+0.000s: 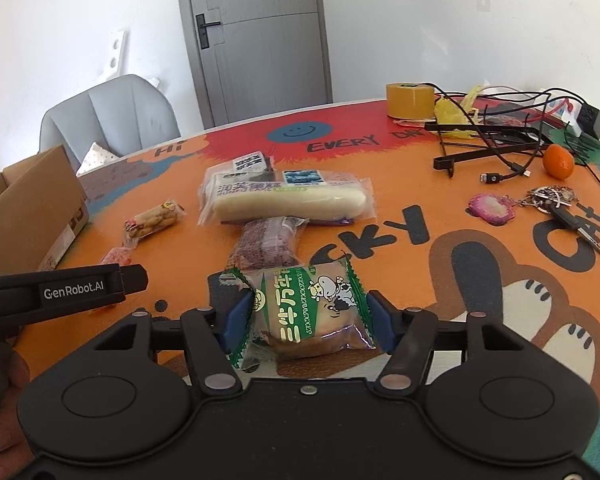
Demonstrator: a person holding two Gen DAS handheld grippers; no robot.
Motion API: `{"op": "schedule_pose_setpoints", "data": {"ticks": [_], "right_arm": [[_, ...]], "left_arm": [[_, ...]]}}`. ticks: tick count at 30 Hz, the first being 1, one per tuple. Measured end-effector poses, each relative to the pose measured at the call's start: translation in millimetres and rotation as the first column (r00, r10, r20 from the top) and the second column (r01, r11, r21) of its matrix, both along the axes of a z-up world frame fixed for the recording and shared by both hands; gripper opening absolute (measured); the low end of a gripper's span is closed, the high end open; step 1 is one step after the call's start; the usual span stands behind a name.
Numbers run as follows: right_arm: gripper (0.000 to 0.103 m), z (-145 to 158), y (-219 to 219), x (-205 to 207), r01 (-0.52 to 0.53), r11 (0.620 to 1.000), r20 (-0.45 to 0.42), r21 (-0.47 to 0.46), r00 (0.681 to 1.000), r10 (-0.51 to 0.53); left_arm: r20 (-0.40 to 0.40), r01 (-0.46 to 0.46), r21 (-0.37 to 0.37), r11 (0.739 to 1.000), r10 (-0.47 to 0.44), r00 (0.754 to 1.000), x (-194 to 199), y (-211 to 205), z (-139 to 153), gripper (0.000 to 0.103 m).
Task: Organize snacks
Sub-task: 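Carry both snacks over the cardboard box and open both tools to drop them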
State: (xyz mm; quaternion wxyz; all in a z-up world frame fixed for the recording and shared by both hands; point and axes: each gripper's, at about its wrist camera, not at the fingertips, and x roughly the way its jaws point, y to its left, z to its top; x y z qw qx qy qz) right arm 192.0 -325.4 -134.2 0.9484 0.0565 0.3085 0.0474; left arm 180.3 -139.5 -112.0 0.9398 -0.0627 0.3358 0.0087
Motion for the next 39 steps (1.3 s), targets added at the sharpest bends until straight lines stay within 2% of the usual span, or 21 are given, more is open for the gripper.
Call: {"op": "schedule_pose_setpoints", "data": {"ticks": [2, 5, 10, 23, 39], "right_arm": [[0.060, 0, -4, 0, 0.011, 1.000, 0.002, 0.008, 1.000, -0.011], [0.059, 0, -8, 0, 0.021, 1.000, 0.006, 0.020, 1.000, -0.021], [0.058, 1, -10, 0, 0.031, 0.999, 0.009, 0.032, 0.999, -0.032], [0.057, 26, -1, -8, 0.020, 0.998, 0.075, 0.061, 0.997, -0.025], [0.057, 64, 33, -20, -0.071, 0.993, 0.183, 0.097, 0.982, 0.053]], "left_arm": [[0.003, -0.005, 0.009, 1.000, 0.005, 1.000, 1, -1, -1, 0.051], [0.008, -0.014, 0.027, 1.000, 0.013, 1.000, 2, -2, -2, 0.030], [0.018, -0.003, 0.012, 1.000, 0.003, 1.000, -1, 1, 2, 0.019], [0.105, 0.010, -0.030, 1.000, -0.006, 0.994, -24, 14, 34, 0.017], [0.218, -0.052, -0.025, 0.998, 0.057, 0.974, -56, 53, 80, 0.017]]}}
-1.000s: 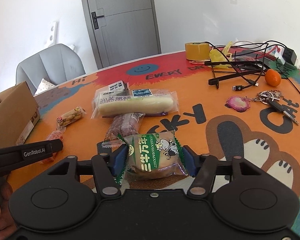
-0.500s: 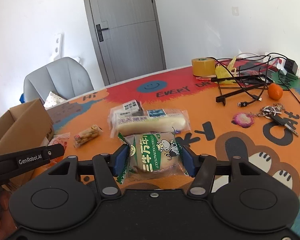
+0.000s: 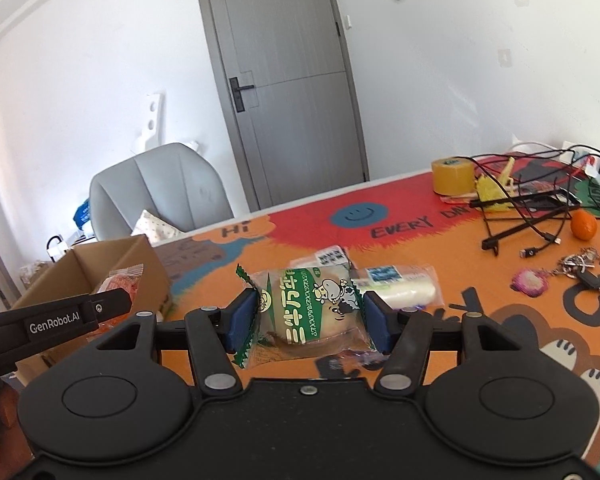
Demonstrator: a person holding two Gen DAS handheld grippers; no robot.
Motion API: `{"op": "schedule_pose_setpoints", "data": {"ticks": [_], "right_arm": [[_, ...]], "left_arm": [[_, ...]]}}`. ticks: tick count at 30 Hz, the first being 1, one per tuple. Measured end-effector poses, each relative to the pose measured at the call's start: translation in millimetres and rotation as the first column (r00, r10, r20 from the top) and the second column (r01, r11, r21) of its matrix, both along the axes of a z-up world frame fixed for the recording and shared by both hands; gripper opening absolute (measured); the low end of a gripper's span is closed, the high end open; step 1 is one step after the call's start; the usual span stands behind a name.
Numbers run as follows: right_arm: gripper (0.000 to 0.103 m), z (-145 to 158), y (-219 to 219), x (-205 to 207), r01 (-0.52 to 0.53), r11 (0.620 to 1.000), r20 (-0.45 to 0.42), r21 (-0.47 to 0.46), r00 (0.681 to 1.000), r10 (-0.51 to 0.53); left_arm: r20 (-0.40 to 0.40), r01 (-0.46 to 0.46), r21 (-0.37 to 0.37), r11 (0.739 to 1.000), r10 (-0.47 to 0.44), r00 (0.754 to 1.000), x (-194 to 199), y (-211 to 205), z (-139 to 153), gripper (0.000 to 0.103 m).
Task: Organize snacks
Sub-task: 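Carry both snacks over the cardboard box and open both tools to drop them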
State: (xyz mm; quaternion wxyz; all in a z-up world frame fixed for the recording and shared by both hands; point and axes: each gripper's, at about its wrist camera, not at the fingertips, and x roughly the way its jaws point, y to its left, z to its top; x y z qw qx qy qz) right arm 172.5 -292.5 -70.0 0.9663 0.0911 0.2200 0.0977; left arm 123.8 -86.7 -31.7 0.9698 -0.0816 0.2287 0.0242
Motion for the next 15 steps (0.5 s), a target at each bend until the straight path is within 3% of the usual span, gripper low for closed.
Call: {"op": "schedule_pose_setpoints", "data": {"ticks": [15], "right_arm": [[0.057, 28, 45, -11, -0.093, 0.996, 0.082, 0.001, 0.992, 0.092]], "left_arm": [[0.056, -0.068, -0.015, 0.998, 0.068, 0.996, -19, 46, 23, 0.017]]}}
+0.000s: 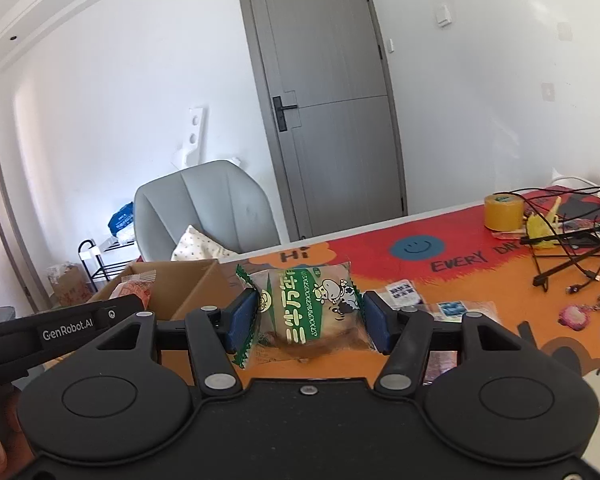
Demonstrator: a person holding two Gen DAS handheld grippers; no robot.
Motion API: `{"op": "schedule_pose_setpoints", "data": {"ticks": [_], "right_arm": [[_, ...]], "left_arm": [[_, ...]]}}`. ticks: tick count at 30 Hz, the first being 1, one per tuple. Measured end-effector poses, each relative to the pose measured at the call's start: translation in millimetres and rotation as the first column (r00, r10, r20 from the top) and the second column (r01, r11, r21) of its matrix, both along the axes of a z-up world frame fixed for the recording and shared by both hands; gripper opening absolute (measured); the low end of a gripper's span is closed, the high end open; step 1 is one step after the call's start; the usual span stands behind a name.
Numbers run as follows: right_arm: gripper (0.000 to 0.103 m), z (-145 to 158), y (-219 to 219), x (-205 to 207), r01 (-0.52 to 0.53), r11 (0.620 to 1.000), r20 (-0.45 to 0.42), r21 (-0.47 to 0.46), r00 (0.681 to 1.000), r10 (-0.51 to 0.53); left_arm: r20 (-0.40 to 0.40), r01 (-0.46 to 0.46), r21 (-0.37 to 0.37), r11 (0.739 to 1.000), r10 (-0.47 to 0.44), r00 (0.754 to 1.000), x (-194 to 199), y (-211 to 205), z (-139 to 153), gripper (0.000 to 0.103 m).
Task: Organize snacks
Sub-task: 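Carry both snacks over the cardboard box and open both tools to drop them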
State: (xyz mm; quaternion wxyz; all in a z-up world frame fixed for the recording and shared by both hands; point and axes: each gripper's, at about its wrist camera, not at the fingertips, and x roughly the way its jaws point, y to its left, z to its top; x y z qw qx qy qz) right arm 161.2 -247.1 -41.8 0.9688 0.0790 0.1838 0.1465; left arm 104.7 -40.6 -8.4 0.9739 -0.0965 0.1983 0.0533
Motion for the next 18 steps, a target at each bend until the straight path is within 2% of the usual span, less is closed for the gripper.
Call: {"op": "schedule_pose_setpoints", "data": {"ticks": [8, 18], "right_arm": [[0.057, 6, 29, 6, -0.064, 0.998, 0.020, 0.008, 0.998, 0.063], [0.057, 5, 63, 23, -0.131, 0.991, 0.014, 0.012, 0.991, 0.131]], "left_arm": [[0.001, -0.046, -0.001, 0.999, 0.046, 0.999, 3, 25, 2, 0.017], [-0.035, -0.104, -0.015, 0.995, 0.103, 0.994, 20, 58, -6, 0.017]]}}
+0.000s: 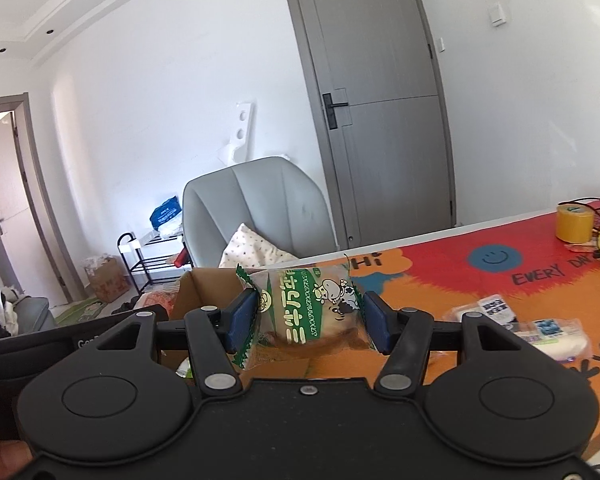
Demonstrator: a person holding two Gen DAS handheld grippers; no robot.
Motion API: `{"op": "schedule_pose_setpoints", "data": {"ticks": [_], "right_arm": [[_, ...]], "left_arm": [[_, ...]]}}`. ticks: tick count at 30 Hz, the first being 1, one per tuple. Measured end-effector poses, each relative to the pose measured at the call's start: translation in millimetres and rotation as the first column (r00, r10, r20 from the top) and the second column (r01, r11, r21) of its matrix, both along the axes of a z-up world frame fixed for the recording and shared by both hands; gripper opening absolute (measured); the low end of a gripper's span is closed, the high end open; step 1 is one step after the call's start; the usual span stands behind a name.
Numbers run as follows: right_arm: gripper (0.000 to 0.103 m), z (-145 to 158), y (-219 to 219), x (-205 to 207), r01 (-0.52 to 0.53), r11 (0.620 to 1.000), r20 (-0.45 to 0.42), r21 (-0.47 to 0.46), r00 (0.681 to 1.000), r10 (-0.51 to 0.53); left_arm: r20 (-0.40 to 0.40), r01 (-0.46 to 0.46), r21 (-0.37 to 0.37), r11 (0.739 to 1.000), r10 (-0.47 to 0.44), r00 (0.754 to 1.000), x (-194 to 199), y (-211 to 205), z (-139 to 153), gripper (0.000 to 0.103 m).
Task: Organize snacks
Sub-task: 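Carry both snacks over the cardboard box and open both tools to drop them, then move both tools back from the box toward the remaining snacks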
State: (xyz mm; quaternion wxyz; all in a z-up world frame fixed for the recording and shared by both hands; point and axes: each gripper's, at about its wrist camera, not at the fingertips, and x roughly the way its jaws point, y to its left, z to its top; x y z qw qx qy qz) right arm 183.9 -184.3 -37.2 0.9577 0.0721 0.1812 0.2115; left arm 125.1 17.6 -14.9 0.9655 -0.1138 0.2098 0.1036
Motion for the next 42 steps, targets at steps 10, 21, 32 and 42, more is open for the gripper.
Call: {"op": "schedule_pose_setpoints", "data": {"ticks": [10, 21, 32, 42], "right_arm": [[0.058, 2, 31, 11, -0.047, 0.999, -0.014, -0.003, 0.999, 0.047], [0.058, 9, 64, 15, -0.119, 0.993, -0.011, 0.010, 0.993, 0.119], [0.075, 16, 66, 5, -0.161, 0.987, 0.012, 0.008, 0.987, 0.161], [0.082, 1, 26, -2, -0.064, 0.998, -0.044, 0.024, 0.997, 0.065]], "left_arm": [[-0.010, -0.029, -0.042, 0.999, 0.028, 1.000, 1, 22, -2, 0.023], [-0.003, -0.125, -0.047, 0.991, 0.125, 0.992, -17, 51, 4, 0.045], [-0.004, -0.176, -0.051, 0.983, 0.176, 0.984, -25, 58, 7, 0.078], [-0.014, -0.126, -0.024, 0.992, 0.126, 0.992, -25, 28, 4, 0.088]]}}
